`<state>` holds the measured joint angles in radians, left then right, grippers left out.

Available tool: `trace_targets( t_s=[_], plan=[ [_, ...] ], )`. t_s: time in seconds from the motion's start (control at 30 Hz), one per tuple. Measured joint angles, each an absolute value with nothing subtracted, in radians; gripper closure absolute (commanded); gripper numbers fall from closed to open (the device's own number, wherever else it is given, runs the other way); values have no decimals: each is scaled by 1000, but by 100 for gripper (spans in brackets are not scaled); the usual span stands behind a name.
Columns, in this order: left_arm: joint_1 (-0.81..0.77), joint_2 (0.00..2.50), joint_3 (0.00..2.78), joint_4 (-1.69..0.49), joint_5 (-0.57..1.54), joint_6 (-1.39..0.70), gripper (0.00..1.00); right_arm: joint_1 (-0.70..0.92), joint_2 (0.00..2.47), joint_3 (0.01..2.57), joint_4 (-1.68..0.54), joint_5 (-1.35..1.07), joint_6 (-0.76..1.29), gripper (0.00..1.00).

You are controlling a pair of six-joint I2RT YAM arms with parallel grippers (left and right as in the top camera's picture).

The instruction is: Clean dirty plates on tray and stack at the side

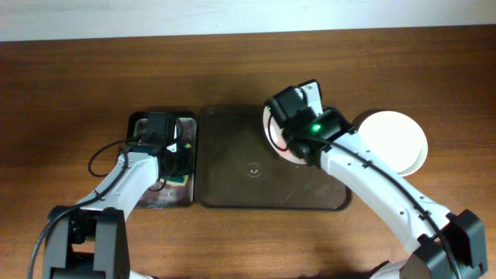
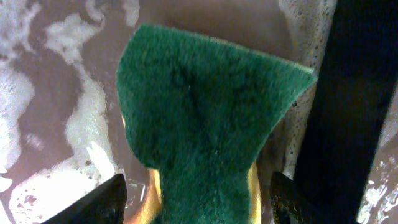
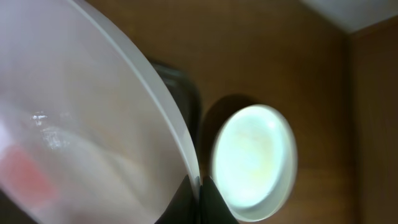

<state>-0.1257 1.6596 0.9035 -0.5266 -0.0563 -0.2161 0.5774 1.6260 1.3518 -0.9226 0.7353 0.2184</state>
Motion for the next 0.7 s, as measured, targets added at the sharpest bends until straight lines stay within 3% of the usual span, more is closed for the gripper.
trace_targets(
  t_s=[0.1,0.17,0.23,0.27,0.3,0.53,0.6,0.63,0.7],
  plan=[
    [-126,1660,903,-574,-57,-216,31,625,1626,1352,-905,859,212,96],
    [-126,1660,903,-614,-56,-216,43,643,1626,1352,-893,905,209,96],
    [-126,1660,894,-615,-54,-215,67,644,1626,1352,-888,926,210,96],
    [-126,1660,885,-616,-51,-213,92,644,1626,1352,-886,929,210,96],
    [-126,1660,882,-614,-49,-216,100,644,1626,1352,-886,933,210,96],
    [-126,1658,878,-614,-45,-209,100,644,1626,1352,-886,943,210,96],
    [-126,1651,878,-618,-46,-209,43,644,1626,1352,-886,943,210,96],
    [-126,1644,878,-620,-46,-212,21,644,1626,1352,-886,945,210,96],
    [-126,1621,878,-620,-48,-207,18,644,1626,1352,-881,956,210,96]
  ],
)
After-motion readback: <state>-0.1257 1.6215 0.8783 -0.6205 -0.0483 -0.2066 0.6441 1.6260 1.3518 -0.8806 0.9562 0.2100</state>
